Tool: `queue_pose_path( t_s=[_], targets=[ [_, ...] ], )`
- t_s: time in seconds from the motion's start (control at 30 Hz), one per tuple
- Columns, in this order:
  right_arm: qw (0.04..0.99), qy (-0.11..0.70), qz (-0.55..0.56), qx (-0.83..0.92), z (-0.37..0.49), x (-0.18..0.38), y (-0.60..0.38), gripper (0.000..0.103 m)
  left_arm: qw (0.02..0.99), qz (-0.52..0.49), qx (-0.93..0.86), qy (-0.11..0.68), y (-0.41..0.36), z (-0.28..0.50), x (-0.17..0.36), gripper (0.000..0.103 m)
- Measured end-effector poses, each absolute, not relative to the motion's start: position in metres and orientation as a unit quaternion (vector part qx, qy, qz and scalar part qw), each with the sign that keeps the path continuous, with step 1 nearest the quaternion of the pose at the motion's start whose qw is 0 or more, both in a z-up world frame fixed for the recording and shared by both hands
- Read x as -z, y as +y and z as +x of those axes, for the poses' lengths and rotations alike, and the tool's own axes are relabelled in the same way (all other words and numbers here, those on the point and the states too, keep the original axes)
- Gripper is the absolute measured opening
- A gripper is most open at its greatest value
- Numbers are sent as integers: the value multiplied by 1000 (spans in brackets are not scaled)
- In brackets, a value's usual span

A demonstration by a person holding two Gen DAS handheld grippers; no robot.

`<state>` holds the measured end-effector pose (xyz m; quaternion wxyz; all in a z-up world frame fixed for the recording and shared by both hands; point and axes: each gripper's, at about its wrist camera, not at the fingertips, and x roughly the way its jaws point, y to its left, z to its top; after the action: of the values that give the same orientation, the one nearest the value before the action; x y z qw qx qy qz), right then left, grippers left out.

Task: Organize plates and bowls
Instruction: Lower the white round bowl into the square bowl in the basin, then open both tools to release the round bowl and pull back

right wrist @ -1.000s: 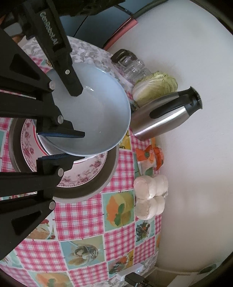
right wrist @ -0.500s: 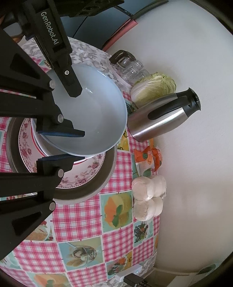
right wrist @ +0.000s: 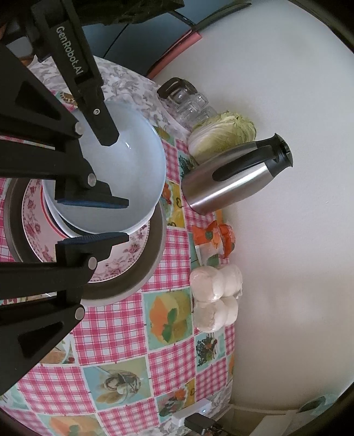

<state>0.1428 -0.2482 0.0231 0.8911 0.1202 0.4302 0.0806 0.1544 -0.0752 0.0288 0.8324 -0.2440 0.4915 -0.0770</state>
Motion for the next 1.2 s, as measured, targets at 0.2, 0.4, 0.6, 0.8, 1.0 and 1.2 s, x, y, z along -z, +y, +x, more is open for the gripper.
queue_pose_path(
  t_s=[0.2, 0.4, 0.6, 0.8, 1.0, 1.2],
  targets=[
    [888, 437, 125, -77, 144, -19, -251, 20, 855, -232, 71, 458, -68, 145, -53, 30],
    [885, 441, 127, -74, 144, -18, -254, 20, 844, -262, 55, 465, -57, 148, -39, 28],
    [884, 442, 131, -75, 144, -18, -257, 20, 827, -285, 51, 482, -54, 151, -22, 28],
    [886, 440, 124, -79, 141, -21, -255, 20, 828, -277, 51, 484, -55, 151, -22, 29],
    [891, 433, 109, -78, 134, -30, -255, 40, 839, -251, 44, 480, -58, 145, -32, 49],
    [898, 423, 93, -77, 120, -36, -256, 70, 854, -218, 24, 472, -59, 133, -42, 71]
  ],
)
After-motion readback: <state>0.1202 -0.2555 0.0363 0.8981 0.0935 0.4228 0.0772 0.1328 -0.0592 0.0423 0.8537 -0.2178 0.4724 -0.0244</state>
